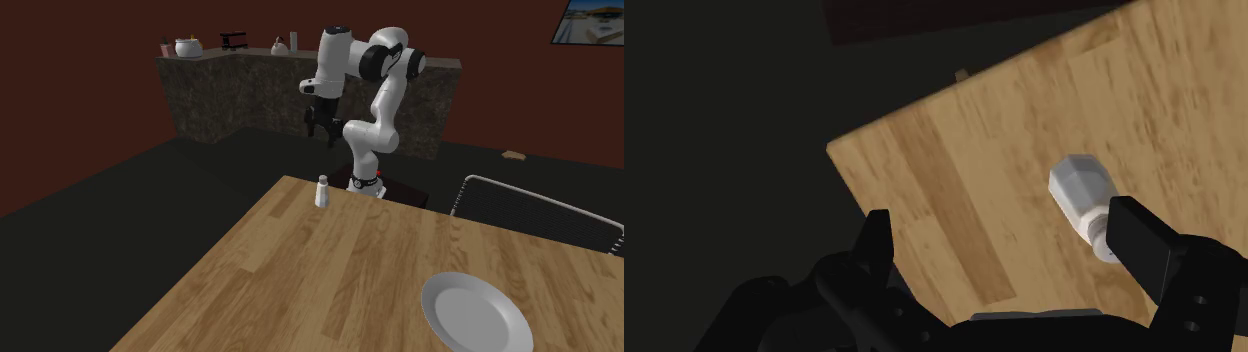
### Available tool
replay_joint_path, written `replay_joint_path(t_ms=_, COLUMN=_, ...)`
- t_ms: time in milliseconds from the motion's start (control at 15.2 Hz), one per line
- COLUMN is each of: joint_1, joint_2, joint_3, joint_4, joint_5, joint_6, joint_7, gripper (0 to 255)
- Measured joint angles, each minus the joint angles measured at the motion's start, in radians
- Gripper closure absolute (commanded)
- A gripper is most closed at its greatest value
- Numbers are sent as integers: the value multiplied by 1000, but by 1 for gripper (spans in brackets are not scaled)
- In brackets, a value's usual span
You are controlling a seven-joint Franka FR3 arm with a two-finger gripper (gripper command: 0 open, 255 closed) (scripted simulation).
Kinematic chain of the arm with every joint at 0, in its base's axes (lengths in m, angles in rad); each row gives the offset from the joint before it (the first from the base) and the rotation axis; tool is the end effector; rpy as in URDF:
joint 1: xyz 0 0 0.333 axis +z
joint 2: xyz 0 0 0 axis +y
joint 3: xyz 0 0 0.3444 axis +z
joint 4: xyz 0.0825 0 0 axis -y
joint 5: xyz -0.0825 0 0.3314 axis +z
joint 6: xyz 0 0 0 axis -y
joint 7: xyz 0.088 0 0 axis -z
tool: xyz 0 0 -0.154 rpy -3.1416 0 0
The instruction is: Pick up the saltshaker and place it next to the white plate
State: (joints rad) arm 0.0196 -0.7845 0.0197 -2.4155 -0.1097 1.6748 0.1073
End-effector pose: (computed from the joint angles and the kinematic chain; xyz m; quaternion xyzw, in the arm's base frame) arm 0.2459 -0.0045 0.5485 0.9973 -0.0321 0.0261 0.0599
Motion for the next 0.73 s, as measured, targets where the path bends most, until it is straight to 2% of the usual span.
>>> replay_joint_path(t_ms=198, joint_1=7, joint_2=-4, joint_3=9, joint_4=-38, joint_5=15, joint_6=52, joint_7=21, gripper=0)
replay_joint_path(t_ms=726, joint_1=54, joint_2=41, joint_3=88, joint_4=-208, joint_5=99, joint_6=393, joint_7=150, gripper=0)
